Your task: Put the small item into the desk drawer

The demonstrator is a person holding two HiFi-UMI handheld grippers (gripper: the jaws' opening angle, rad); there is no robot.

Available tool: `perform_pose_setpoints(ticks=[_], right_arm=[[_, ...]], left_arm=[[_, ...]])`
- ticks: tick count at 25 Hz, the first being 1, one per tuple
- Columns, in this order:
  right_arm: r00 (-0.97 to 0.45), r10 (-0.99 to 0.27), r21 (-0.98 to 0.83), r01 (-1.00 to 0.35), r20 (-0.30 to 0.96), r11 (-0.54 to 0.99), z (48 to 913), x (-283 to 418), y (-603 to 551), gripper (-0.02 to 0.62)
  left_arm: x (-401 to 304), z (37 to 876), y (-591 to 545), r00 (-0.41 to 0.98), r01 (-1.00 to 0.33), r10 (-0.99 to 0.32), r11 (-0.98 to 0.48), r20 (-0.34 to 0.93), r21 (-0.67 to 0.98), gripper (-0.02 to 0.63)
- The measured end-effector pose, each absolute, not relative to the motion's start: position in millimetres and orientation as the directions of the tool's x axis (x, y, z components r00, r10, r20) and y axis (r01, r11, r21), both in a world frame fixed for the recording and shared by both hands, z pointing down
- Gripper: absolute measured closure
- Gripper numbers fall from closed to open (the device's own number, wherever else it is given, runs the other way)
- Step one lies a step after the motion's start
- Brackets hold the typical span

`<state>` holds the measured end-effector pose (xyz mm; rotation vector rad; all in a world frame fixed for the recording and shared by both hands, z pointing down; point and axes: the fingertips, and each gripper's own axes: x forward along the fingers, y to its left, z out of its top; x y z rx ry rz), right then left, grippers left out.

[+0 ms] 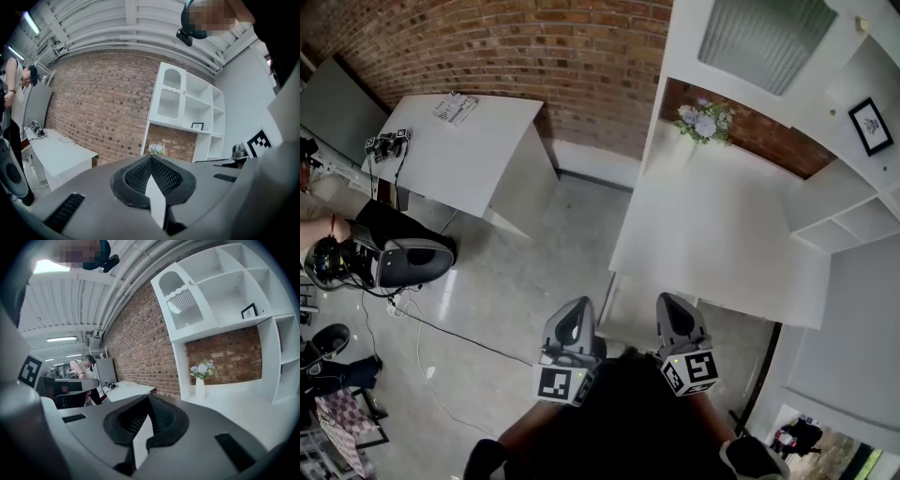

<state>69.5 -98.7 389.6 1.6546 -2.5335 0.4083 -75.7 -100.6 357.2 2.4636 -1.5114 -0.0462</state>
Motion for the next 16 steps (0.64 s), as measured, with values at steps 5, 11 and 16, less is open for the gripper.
perform_pose_setpoints(ticks=[5,11,16], right_arm=[[-0.414,-0.884,-0.169,-0.908,0.215,0.384,390.1,69.1,-97.9,0.581],[-0.419,-0.88,-0.176,-0.905,0.221,0.387,389.9,66.5,-95.2,0.581],[-0.429,-0.876,-0.181,-0.9,0.219,0.395,389.9,65.4,-91.9,0.581]], left_arm=[[-74.8,358.7,-96.6,0.468,-0.872,-0.879,-0.442,0.094,0.211,0.583],[-76.5,357.1,-95.0,0.462,-0.875,-0.882,-0.437,0.092,0.206,0.583],[-74.9,356.5,-91.0,0.45,-0.877,-0.887,-0.418,0.102,0.237,0.583]])
